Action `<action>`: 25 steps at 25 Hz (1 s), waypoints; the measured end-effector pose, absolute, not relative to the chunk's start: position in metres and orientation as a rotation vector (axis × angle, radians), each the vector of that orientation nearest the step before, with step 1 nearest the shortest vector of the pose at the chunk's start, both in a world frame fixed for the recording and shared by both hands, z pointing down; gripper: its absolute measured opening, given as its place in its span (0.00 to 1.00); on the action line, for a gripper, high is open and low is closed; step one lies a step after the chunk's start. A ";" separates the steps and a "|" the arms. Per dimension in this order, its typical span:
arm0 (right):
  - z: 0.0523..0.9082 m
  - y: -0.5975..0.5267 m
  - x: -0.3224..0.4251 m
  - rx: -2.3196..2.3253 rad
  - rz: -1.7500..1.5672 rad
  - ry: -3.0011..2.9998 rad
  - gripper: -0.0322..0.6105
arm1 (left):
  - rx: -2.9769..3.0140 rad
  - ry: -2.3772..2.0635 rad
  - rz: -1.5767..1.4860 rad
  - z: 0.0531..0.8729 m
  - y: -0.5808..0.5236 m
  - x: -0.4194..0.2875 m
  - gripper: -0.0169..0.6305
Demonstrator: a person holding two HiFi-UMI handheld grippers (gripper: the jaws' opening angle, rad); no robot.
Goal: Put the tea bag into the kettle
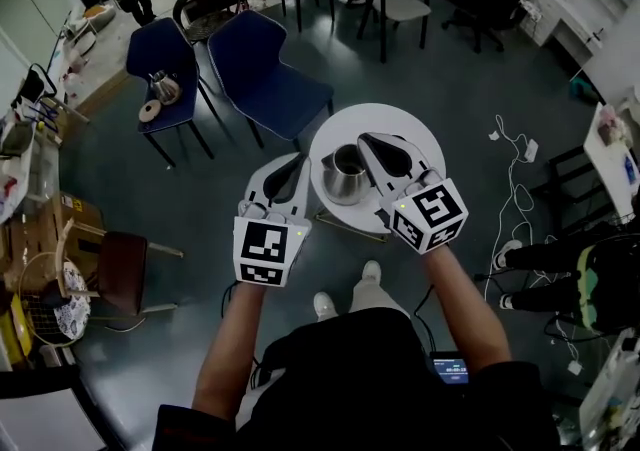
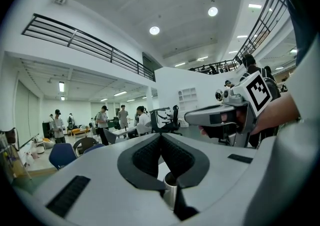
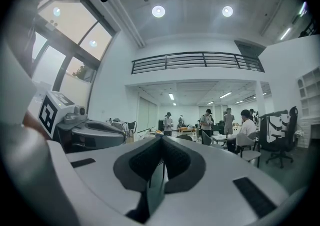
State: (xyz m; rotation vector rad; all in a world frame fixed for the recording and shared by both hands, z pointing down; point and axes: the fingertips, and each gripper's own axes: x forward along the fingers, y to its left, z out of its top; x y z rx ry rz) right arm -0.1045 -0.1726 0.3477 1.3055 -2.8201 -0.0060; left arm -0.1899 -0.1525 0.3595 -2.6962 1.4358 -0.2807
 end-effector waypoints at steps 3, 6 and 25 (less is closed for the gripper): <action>0.350 -0.166 -0.106 1.316 -0.001 -2.812 0.08 | -2.700 1.429 -0.286 0.363 -0.146 -0.193 0.05; 0.350 -0.162 -0.108 1.327 0.005 -2.811 0.08 | -2.710 1.431 -0.281 0.363 -0.144 -0.196 0.05; 0.338 -0.116 -0.062 1.282 -0.024 -2.829 0.08 | -2.687 1.507 -0.205 0.343 -0.106 -0.148 0.05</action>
